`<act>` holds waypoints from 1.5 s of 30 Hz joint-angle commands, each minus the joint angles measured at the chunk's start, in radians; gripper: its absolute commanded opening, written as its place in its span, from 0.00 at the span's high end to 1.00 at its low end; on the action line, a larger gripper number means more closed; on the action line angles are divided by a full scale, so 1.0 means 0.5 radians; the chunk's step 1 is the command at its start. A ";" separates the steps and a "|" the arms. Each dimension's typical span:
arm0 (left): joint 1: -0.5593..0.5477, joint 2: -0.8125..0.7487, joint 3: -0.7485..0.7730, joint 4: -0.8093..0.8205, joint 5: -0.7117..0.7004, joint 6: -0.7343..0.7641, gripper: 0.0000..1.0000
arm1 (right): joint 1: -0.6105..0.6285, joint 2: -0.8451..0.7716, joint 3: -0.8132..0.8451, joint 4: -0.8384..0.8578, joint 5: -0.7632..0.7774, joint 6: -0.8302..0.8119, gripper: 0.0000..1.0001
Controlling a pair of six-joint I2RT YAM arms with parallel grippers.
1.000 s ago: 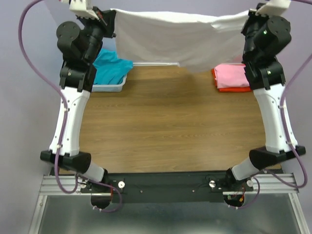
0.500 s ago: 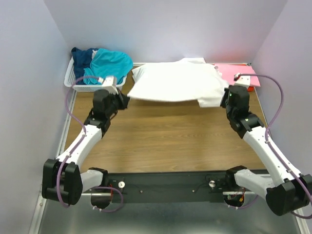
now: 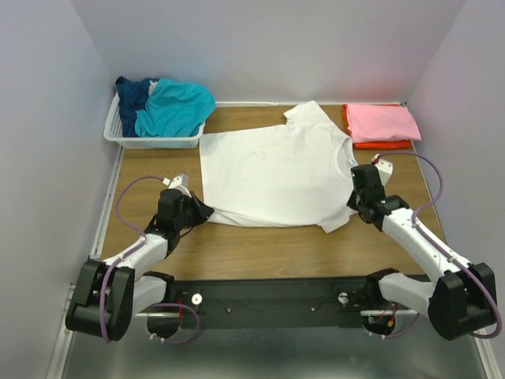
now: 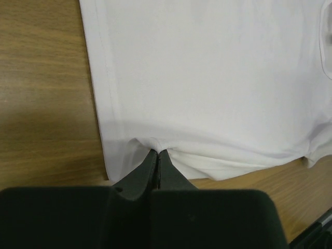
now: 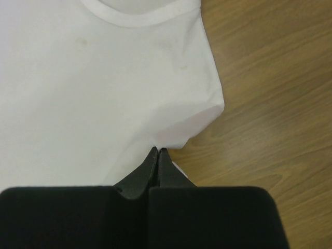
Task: Fold and stack the t-shirts
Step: Flatten the tshirt out, then fold the tshirt
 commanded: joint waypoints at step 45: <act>-0.001 -0.181 0.396 -0.495 -0.709 -0.252 1.00 | -0.008 0.295 0.514 -0.065 0.089 0.206 0.99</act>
